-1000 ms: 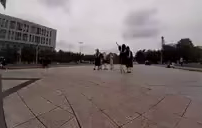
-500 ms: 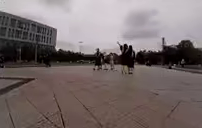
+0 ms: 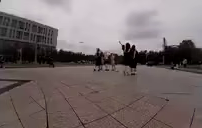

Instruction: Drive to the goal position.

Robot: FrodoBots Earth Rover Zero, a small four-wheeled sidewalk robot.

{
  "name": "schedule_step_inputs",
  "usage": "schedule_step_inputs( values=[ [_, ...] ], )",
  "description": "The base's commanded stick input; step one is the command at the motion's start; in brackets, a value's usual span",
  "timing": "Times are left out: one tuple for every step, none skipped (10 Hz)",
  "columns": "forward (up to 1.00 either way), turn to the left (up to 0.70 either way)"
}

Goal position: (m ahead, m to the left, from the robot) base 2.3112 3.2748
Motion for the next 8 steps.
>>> schedule_step_inputs(
  values=[
    [0.70, 0.15],
    [0.70, 0.15],
    [0.70, 0.15],
    [0.70, 0.15],
    [0.70, 0.15],
    [0.70, 0.15],
    [0.70, 0.15],
    [0.70, 0.15]
  ],
)
